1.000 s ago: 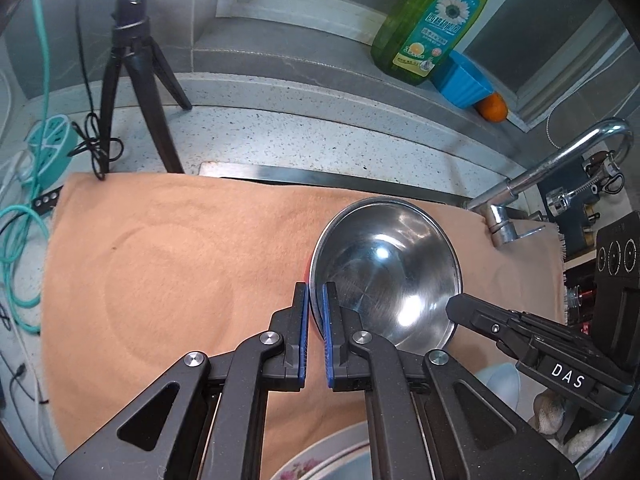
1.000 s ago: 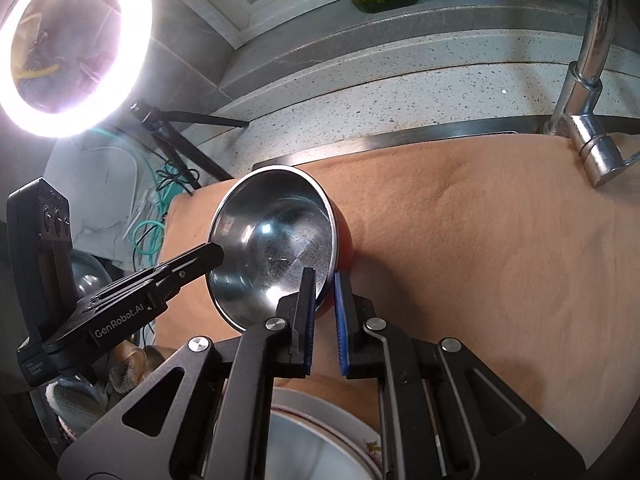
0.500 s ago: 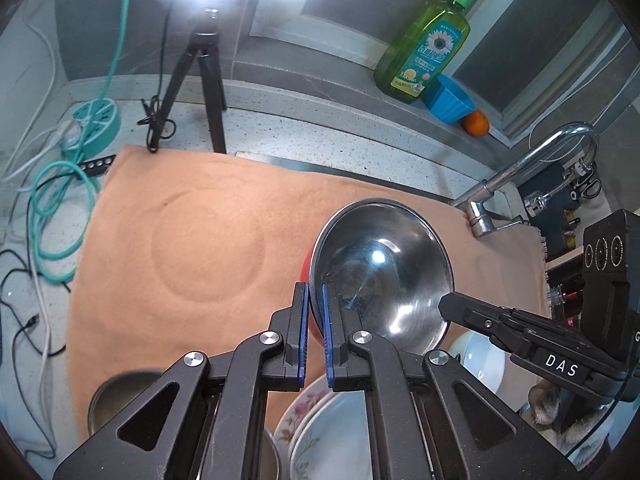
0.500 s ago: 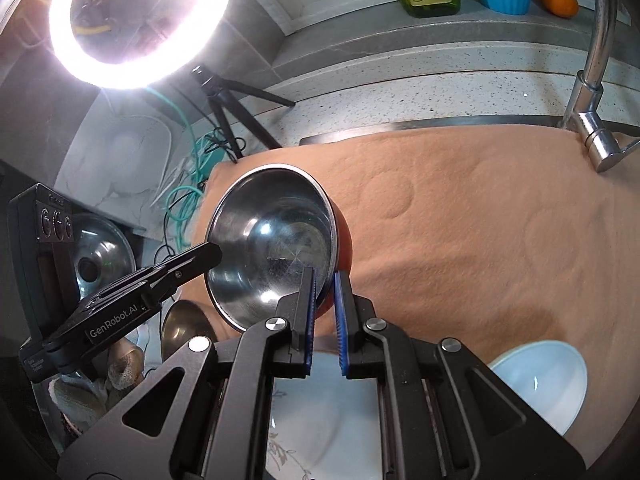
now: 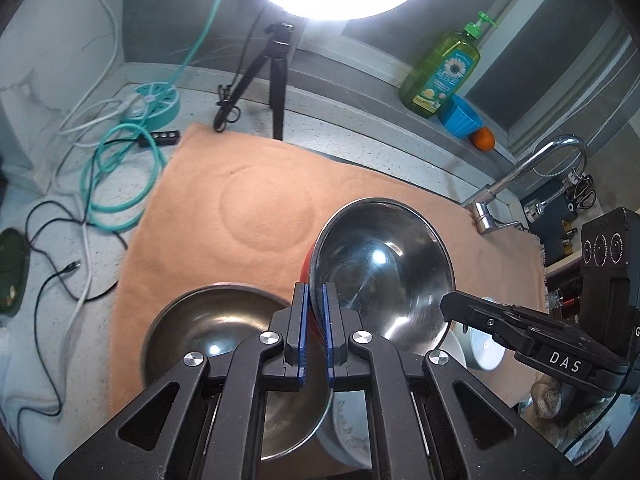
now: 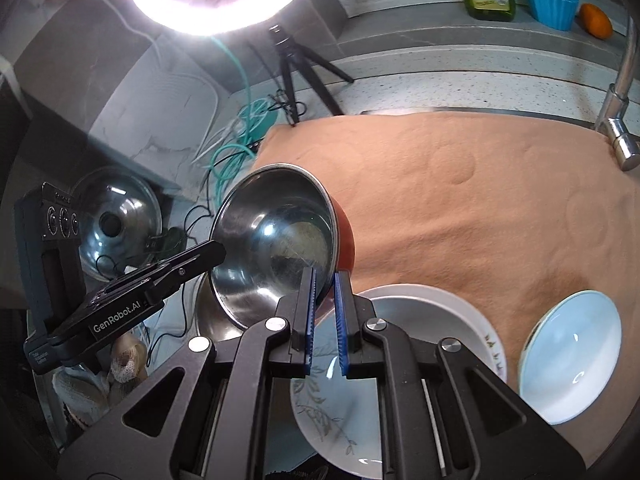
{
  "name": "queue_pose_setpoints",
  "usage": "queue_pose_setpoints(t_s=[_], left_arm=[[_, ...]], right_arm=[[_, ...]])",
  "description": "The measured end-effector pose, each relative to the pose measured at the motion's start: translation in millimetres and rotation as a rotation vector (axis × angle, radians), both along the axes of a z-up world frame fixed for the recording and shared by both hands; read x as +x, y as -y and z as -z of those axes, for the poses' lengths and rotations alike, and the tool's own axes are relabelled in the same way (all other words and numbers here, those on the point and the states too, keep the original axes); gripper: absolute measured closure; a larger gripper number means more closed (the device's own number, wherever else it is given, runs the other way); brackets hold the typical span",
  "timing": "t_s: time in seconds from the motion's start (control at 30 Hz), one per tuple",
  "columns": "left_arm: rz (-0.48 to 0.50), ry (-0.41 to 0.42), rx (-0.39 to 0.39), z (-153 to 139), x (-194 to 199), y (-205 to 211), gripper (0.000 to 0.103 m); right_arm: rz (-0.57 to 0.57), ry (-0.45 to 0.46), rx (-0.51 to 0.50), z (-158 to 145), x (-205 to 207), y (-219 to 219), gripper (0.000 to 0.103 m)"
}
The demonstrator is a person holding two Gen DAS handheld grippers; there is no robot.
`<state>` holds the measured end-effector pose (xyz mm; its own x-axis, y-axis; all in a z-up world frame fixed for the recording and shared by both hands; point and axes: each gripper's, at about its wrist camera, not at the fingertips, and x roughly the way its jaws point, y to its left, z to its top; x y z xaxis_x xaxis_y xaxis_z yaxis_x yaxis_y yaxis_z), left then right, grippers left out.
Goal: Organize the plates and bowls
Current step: 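Lift the red-bottomed bowl and carry it over the large steel bowl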
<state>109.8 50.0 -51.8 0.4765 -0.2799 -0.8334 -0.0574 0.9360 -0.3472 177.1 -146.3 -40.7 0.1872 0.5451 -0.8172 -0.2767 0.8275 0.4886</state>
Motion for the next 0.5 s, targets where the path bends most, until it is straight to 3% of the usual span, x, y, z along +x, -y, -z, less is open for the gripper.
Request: queue_pose_setpoints(t_s=[0.5], left_arm=[[-0.100, -0.028, 0.000, 11.7, -42.2, -44.7, 0.098]], right_arm=[[-0.127, -0.013, -0.011, 7.4, -26.6, -53.3, 0.094]])
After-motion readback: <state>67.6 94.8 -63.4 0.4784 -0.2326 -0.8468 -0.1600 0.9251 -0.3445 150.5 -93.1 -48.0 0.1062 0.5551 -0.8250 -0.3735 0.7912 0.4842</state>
